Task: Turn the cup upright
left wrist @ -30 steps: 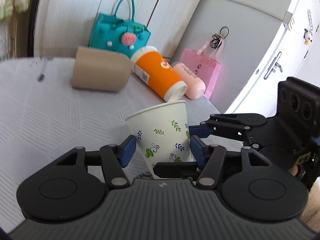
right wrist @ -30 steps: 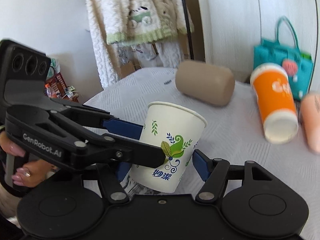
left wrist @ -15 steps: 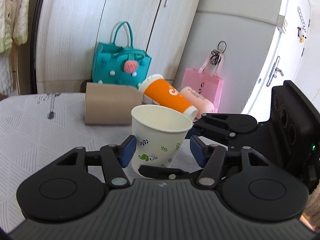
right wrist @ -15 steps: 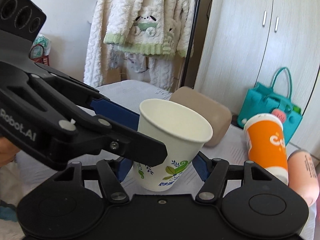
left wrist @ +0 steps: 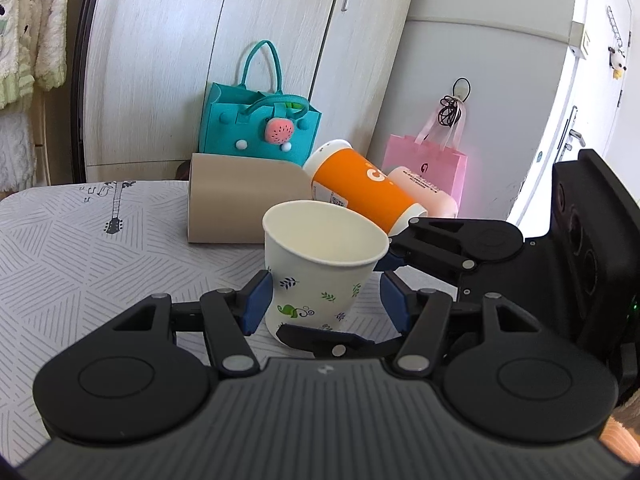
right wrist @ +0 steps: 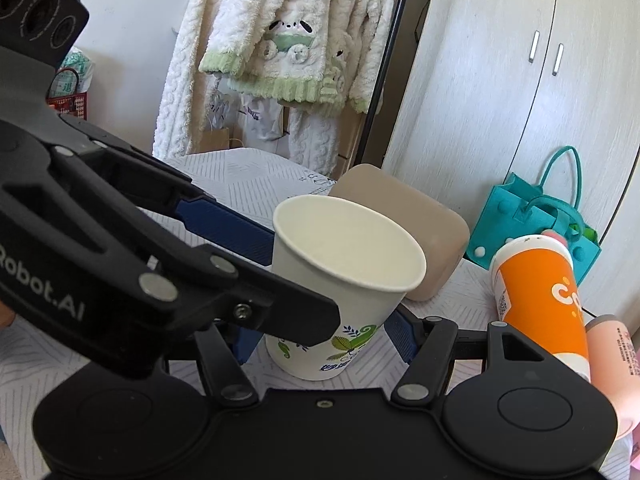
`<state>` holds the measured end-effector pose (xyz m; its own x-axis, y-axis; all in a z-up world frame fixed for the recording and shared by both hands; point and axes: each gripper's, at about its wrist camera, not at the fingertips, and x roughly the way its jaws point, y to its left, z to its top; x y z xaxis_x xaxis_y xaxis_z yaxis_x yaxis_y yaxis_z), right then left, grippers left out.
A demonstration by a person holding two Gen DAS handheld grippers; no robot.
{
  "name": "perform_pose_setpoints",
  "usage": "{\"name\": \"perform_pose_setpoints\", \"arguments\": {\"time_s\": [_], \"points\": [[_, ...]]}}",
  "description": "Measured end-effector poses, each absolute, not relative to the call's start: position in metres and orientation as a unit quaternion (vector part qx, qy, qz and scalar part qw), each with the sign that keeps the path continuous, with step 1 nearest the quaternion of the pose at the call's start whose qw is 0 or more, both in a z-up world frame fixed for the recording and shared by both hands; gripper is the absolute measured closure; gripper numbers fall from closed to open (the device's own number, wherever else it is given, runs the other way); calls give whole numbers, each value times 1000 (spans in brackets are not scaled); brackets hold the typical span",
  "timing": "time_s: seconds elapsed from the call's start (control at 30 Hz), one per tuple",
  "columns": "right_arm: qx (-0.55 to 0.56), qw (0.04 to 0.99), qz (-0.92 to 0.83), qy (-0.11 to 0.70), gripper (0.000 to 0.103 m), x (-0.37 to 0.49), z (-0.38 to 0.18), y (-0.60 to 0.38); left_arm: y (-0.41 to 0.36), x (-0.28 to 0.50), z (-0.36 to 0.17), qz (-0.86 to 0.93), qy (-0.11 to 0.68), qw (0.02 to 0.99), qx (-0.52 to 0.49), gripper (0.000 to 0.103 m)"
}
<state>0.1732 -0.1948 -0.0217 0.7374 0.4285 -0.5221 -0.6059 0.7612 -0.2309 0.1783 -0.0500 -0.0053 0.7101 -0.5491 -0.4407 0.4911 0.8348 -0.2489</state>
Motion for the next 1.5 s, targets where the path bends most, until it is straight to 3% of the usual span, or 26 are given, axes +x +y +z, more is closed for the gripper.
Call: {"name": "perform_pose_setpoints", "arguments": {"time_s": [0.23, 0.33, 1.5], "points": [[-205, 909, 290, 219, 33, 170, -21, -196, -50, 178, -9, -275, 265, 922, -60, 45], [-191, 910, 292, 226, 21, 168, -16, -200, -46, 175, -11, -271, 272, 921, -61, 40], [-77, 945, 203, 243, 18, 32, 45, -221, -12, 41, 64, -181, 256, 949, -23, 21]]}}
